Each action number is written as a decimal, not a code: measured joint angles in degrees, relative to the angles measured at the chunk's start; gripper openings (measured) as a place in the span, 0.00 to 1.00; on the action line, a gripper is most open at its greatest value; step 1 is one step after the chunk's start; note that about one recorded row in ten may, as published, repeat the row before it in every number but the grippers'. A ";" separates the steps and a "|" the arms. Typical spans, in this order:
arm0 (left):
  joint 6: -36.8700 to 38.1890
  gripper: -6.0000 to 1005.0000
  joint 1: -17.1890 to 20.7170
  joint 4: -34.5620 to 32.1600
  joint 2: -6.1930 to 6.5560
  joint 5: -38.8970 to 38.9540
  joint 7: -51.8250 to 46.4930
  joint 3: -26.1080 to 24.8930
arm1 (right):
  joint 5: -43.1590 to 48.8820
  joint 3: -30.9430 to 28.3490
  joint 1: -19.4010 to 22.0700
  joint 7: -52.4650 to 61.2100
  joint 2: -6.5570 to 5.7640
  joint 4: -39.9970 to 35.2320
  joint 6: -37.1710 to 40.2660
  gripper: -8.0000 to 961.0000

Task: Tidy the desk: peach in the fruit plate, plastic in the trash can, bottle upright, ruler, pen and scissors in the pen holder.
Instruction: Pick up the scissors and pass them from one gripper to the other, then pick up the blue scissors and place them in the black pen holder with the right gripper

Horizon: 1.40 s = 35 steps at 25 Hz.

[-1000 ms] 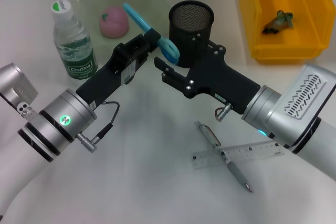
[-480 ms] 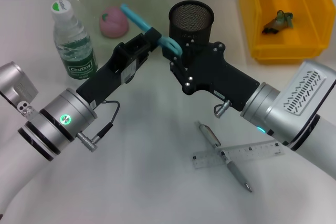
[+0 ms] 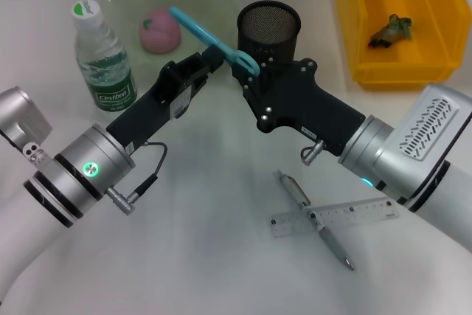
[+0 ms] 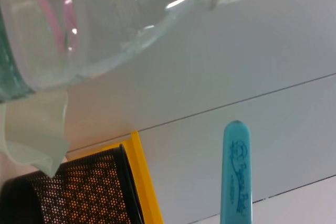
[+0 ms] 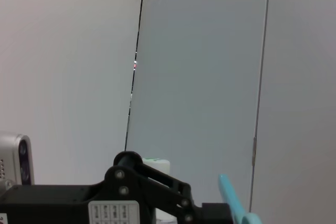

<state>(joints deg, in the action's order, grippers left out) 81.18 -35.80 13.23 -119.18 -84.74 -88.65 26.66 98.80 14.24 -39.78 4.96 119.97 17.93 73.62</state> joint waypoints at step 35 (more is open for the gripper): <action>8.69 0.79 8.40 -22.61 0.59 -19.33 33.97 1.38 | 14.51 0.95 6.80 36.81 -0.75 -23.86 16.56 0.10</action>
<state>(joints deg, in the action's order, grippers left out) 89.87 -27.40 -9.39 -118.59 -104.07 -54.68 28.04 113.31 15.18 -32.97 41.77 119.22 -5.93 90.18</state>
